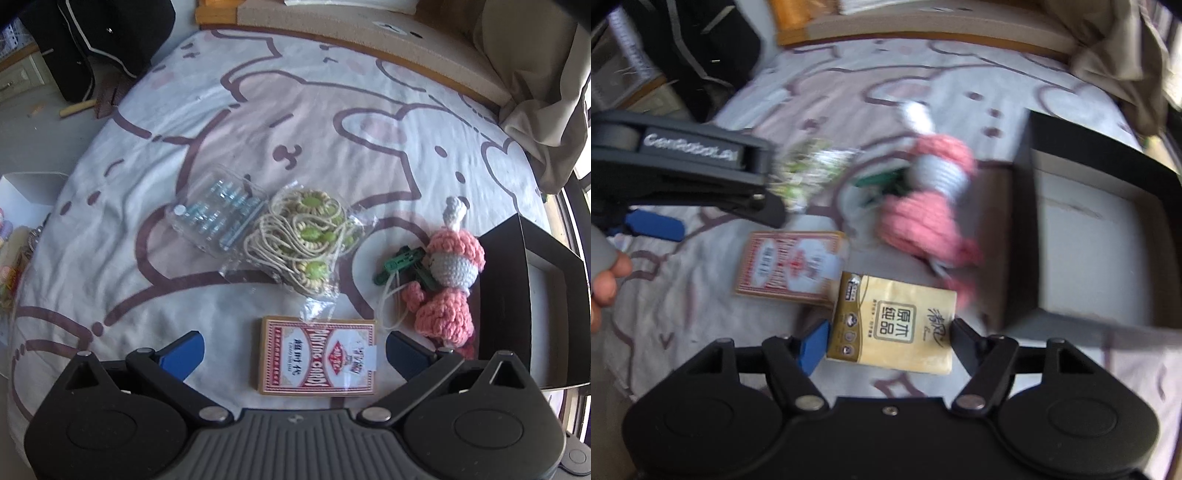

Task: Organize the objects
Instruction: 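Grasp red card box with left tool while right tool grasps yellow tissue pack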

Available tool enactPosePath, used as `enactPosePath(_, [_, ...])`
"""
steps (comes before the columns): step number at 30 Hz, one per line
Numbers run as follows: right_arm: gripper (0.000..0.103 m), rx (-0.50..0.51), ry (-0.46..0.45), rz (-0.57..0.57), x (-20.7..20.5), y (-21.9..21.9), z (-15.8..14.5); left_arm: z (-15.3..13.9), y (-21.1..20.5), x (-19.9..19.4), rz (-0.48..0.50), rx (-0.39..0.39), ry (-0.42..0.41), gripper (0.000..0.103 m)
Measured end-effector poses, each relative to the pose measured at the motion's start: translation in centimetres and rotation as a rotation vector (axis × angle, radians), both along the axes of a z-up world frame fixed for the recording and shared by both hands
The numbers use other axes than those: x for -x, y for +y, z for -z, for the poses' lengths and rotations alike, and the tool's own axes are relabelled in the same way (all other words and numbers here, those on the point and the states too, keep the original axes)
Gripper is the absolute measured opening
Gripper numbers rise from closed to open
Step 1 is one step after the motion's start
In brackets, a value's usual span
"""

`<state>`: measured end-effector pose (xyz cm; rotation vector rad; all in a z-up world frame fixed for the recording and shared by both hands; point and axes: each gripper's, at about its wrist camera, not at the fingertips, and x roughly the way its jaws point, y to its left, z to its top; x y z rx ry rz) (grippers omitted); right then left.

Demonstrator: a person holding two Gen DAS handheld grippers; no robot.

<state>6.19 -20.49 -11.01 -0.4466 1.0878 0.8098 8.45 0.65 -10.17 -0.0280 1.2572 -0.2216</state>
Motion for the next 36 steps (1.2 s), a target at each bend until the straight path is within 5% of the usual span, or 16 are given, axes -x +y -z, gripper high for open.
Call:
enactPosePath(1, [0.072,0.016,0.000,0.022,-0.3,-0.3,0.2,0.2,-0.3,0.0,0.003,0.001,0.006,0.103])
enactPosePath(2, [0.072,0.030,0.004,0.042,-0.6,-0.7,0.4,0.5,-0.6,0.0,0.122,0.000,0.013,0.103])
enactPosePath(11, [0.080,0.008,0.049,0.087,-1.9,-2.8,0.7,3.2,-3.0,0.3,0.291,-0.067,0.059,0.103])
enactPosePath(17, [0.087,0.002,0.076,0.132,-2.7,-2.9,0.9,5.0,-3.1,-0.1,0.287,-0.104,0.091,0.103])
enactPosePath(26, [0.087,0.047,0.093,0.111,-2.9,-1.0,2.5,6.0,-2.4,-1.0,0.275,-0.056,0.141,0.101])
enactPosePath(36, [0.074,0.112,0.061,0.143,-2.8,-0.2,3.1,6.1,-2.4,-1.0,0.334,-0.088,0.153,0.090])
